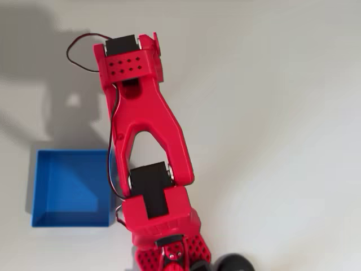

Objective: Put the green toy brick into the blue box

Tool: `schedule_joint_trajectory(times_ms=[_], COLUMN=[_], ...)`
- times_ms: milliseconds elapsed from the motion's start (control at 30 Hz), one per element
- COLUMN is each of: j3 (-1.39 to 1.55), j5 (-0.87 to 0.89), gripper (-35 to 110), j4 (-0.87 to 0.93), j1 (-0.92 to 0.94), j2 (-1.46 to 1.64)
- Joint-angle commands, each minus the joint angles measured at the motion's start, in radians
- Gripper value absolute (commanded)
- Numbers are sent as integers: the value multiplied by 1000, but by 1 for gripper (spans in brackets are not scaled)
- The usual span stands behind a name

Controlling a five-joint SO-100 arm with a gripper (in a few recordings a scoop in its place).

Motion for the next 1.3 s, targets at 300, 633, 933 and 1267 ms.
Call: schedule_joint_trajectory(times_ms=[300, 633, 933, 1267], j3=[-158, -161, -166, -281], j5=[37, 84, 130, 207], gripper=[24, 1, 0, 0], j4=[-34, -84, -83, 123], j1=[-21, -29, -44, -84], j2=[-120, -161, -149, -138])
